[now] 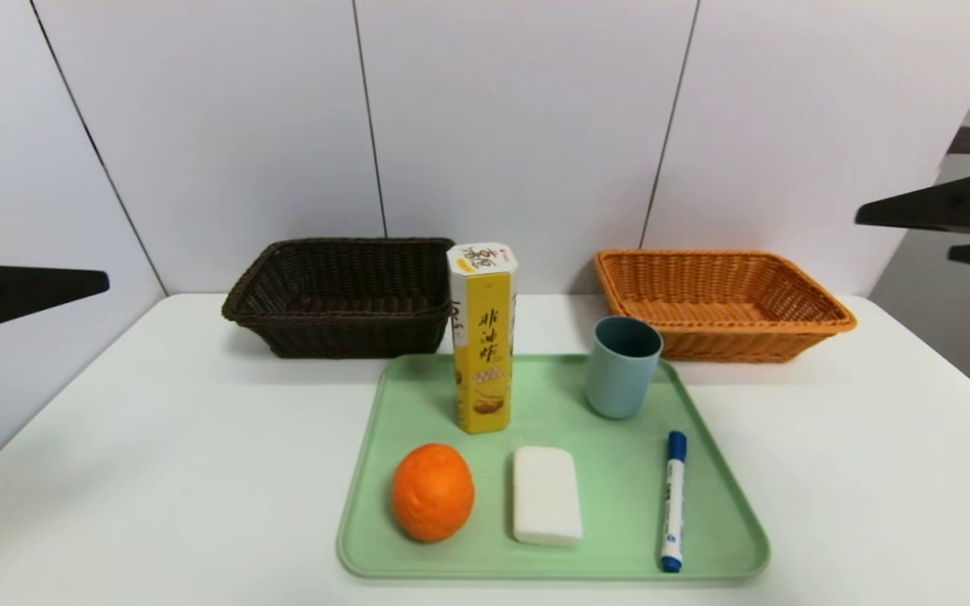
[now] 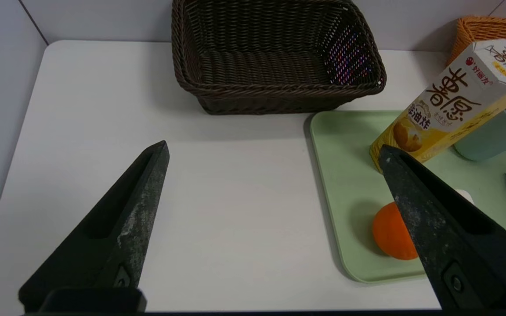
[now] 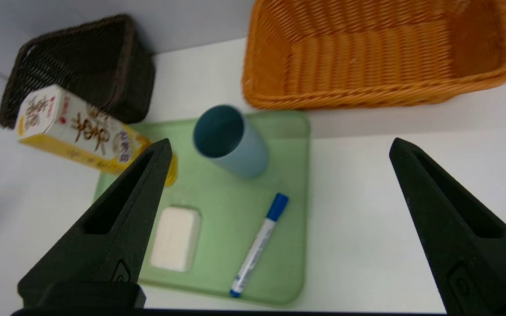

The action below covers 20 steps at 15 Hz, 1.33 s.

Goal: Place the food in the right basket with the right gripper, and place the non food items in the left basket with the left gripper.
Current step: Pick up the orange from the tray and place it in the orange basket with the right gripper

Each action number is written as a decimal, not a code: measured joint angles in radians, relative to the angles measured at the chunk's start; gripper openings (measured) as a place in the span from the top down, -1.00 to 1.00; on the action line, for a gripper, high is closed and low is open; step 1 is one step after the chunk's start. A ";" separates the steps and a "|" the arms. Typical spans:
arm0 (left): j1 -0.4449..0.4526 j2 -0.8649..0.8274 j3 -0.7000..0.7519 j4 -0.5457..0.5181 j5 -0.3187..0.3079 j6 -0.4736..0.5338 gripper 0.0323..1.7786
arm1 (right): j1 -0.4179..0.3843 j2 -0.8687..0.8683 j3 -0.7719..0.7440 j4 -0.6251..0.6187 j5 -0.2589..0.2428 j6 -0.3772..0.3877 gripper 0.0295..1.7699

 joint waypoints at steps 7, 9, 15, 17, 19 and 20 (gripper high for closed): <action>-0.160 0.081 -0.002 0.050 0.040 -0.070 -0.90 | 0.343 0.203 -0.113 0.072 -0.209 0.205 -0.93; -0.186 0.086 0.011 0.043 0.050 -0.075 -0.90 | 0.413 0.255 -0.217 0.183 -0.227 0.277 -0.93; -0.240 0.113 0.047 -0.032 0.049 -0.106 -0.90 | 0.588 0.468 -0.635 0.587 -0.223 0.500 -0.93; -0.265 0.125 0.052 -0.029 0.049 -0.126 -0.90 | 0.640 0.535 -0.675 0.643 -0.220 0.541 -0.93; -0.289 0.136 0.054 -0.029 0.050 -0.169 -0.90 | 0.676 0.580 -0.685 0.635 -0.218 0.551 -0.93; -0.296 0.141 0.058 -0.031 0.050 -0.179 -0.90 | 0.692 0.597 -0.686 0.620 -0.216 0.562 -0.93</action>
